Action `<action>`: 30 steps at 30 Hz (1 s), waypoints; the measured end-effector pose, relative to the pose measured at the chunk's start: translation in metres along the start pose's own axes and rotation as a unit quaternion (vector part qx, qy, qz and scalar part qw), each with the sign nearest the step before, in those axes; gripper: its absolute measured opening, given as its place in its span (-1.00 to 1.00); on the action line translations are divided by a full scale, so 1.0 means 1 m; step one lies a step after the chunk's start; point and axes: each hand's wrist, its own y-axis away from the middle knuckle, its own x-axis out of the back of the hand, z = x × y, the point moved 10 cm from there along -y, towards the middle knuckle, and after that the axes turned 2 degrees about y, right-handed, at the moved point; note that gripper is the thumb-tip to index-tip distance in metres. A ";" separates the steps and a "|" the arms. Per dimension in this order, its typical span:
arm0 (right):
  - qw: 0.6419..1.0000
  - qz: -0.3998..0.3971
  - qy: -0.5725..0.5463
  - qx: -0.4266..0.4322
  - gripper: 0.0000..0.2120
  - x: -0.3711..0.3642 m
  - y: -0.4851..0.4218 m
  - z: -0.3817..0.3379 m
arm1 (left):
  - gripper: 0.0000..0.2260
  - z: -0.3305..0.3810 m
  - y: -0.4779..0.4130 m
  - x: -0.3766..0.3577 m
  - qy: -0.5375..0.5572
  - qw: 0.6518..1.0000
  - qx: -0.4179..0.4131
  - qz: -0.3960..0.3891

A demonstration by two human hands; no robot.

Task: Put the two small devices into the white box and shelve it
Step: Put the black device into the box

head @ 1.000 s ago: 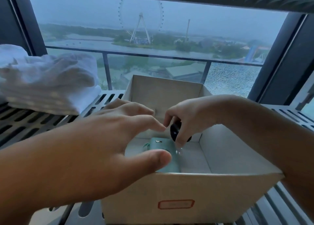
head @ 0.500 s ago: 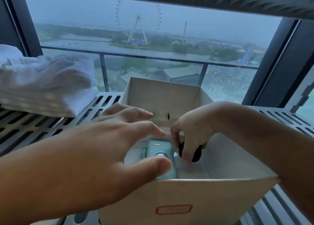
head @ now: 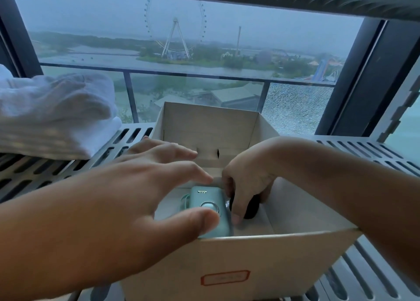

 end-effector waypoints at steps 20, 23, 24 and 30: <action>0.998 0.035 -0.050 0.003 -0.47 0.011 -0.003 0.001 | -0.58 -0.002 0.003 0.003 -0.006 1.000 0.020 -0.017; 0.992 0.081 -0.092 0.034 -0.55 0.029 0.007 -0.004 | -0.34 -0.010 0.008 0.007 -0.014 0.999 0.026 -0.021; 0.988 0.093 -0.112 0.045 -0.56 0.035 0.012 -0.006 | -0.30 -0.013 0.009 0.007 -0.014 0.999 0.031 -0.028; 0.953 0.186 -0.221 0.093 -0.67 0.068 0.037 0.002 | -0.32 -0.015 0.010 0.009 0.007 1.000 0.020 -0.008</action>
